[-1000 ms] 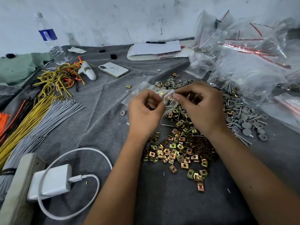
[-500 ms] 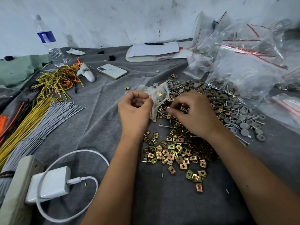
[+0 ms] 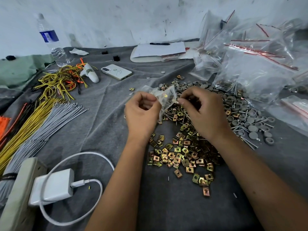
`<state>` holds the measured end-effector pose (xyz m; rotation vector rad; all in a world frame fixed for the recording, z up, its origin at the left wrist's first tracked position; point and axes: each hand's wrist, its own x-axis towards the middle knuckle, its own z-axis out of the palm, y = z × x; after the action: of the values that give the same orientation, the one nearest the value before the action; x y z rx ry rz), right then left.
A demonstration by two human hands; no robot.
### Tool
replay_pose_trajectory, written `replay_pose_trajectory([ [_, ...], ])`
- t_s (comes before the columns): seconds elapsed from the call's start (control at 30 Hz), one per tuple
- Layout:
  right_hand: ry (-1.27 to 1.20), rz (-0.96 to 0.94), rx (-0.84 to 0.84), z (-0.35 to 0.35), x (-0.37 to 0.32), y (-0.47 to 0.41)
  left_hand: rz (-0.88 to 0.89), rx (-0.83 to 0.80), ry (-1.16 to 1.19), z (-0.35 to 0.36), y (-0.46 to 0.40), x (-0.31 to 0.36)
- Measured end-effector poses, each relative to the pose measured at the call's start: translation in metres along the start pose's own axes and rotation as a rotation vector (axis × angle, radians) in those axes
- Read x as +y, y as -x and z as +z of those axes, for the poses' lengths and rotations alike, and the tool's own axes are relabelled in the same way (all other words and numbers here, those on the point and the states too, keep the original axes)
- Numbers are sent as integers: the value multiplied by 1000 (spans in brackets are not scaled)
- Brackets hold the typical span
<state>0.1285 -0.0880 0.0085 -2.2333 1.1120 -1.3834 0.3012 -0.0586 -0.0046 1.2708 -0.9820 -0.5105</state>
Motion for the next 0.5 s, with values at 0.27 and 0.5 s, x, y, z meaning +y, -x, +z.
replay_pose_trajectory([
  [0.27,-34,-13,-40,2,2,1,11,-196,-28,4,5,4],
  [0.5,-24,-23,-40,0,0,2,-23,-197,79,1,2,4],
])
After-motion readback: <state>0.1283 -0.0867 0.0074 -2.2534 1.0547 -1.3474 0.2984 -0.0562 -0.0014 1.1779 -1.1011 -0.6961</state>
